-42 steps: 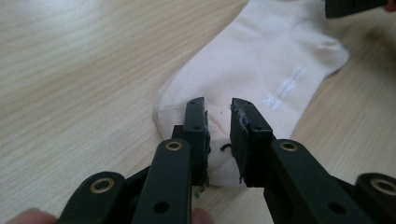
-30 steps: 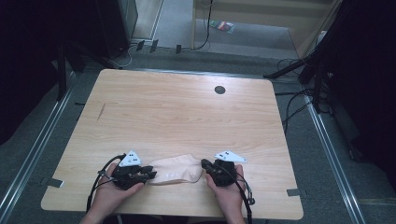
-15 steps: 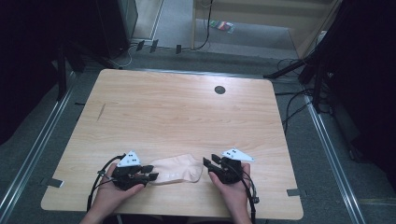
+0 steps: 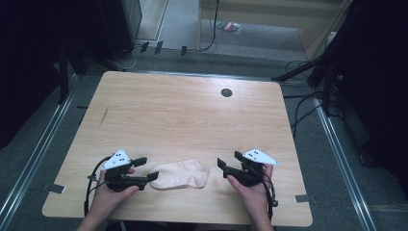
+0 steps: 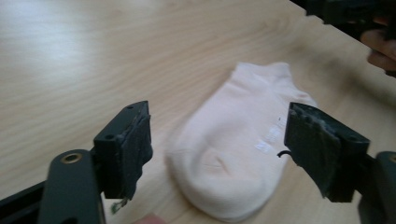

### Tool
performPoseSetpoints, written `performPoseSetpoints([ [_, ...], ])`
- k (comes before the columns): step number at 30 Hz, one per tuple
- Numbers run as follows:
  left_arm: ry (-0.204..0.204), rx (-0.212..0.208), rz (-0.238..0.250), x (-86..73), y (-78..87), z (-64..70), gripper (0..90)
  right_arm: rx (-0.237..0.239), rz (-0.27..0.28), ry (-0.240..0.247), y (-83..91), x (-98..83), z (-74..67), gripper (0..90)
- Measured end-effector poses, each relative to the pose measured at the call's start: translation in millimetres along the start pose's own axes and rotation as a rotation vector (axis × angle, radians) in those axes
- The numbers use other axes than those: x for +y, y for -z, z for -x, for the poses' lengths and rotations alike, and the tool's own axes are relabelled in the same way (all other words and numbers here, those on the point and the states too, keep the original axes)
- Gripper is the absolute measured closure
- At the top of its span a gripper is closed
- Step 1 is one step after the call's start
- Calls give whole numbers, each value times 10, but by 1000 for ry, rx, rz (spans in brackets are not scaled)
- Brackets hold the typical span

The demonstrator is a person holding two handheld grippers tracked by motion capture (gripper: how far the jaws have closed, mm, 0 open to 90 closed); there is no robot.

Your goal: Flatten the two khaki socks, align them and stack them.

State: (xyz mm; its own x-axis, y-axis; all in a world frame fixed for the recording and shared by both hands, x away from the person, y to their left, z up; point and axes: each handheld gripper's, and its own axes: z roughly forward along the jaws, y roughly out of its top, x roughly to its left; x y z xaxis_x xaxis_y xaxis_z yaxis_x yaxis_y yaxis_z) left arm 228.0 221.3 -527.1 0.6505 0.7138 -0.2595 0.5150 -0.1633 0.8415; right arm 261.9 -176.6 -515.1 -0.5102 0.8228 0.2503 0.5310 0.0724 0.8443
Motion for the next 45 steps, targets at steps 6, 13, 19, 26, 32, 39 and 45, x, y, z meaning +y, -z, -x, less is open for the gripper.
performPoseSetpoints([
  [6,60,91,79,-26,201,-253,178,-17,10,8,58,20,150,148],
  [13,98,174,105,-105,409,-524,140,-79,24,-11,168,21,365,145],
  [19,140,244,118,-179,568,-724,139,-127,38,-40,310,-21,621,146],
  [26,124,363,81,-270,708,-886,140,-193,56,-93,513,-84,901,148],
  [32,144,405,89,-348,865,-998,139,-236,50,-112,684,-198,1082,148],
  [39,152,437,59,-478,1010,-1078,139,-278,25,-129,810,-345,1236,148],
  [45,144,448,33,-543,1038,-1087,139,-288,9,-139,909,-469,1300,148],
])
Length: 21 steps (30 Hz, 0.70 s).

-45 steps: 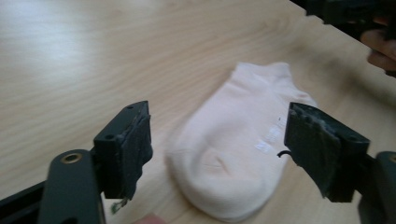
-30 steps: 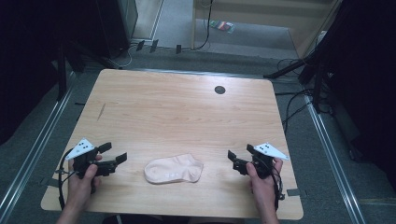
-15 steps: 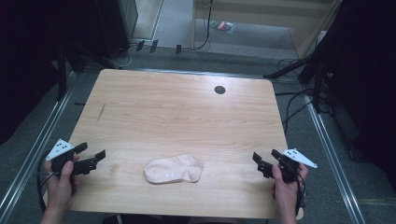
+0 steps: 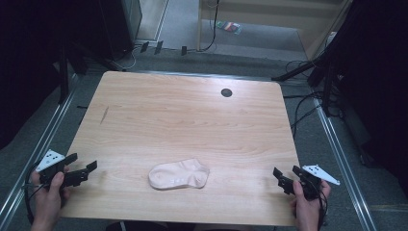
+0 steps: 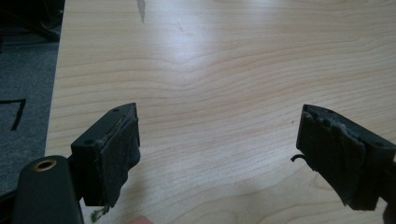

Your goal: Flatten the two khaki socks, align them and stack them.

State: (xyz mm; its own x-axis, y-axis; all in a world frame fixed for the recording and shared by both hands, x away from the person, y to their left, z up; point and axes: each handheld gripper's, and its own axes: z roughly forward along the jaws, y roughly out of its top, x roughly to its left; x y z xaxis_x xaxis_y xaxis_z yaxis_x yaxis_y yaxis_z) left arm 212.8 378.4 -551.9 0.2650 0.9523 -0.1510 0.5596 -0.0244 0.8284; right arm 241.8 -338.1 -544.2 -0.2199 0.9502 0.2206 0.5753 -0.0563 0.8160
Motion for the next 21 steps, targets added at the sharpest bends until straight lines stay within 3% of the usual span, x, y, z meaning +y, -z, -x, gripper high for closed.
performPoseSetpoints([
  [4,19,-2,17,-7,0,-18,139,3,-8,-4,31,-66,30,148],
  [8,9,2,15,-3,-7,-6,139,-4,-5,-2,41,-77,16,149],
  [14,36,-19,11,2,-14,-41,139,-1,-14,9,31,-76,-6,149],
  [21,20,-15,-7,11,-35,-21,139,1,-26,12,21,-72,-5,149],
])
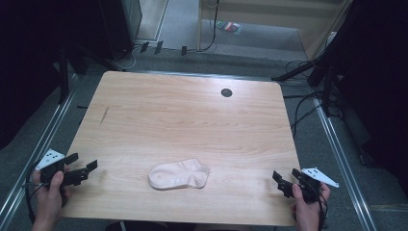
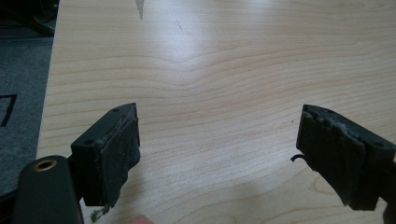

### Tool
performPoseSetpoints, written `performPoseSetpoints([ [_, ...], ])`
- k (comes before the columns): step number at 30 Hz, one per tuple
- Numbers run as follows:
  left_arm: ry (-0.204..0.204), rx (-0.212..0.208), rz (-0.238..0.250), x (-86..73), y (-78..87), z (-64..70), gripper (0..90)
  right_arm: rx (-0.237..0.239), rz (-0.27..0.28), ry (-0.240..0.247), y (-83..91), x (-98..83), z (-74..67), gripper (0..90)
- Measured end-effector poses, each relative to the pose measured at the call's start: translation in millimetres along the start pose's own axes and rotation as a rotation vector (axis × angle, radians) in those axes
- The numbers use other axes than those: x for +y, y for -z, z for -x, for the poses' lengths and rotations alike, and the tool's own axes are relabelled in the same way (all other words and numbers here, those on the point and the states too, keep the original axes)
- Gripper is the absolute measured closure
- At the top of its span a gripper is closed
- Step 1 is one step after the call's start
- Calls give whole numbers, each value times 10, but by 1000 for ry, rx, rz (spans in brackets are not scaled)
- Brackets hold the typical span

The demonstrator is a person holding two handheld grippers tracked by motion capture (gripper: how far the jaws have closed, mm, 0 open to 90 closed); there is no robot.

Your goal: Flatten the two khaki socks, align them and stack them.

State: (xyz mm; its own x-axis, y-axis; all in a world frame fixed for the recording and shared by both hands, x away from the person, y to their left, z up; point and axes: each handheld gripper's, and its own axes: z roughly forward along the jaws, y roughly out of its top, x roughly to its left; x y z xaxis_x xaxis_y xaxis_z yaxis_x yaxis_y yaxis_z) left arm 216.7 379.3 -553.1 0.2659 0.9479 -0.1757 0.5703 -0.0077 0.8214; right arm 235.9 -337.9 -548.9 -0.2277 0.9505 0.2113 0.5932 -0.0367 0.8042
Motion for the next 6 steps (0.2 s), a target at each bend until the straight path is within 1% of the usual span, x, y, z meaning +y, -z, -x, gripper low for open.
performPoseSetpoints([
  [6,-4,3,-7,2,-4,3,139,3,-4,-1,-7,2,1,149],
])
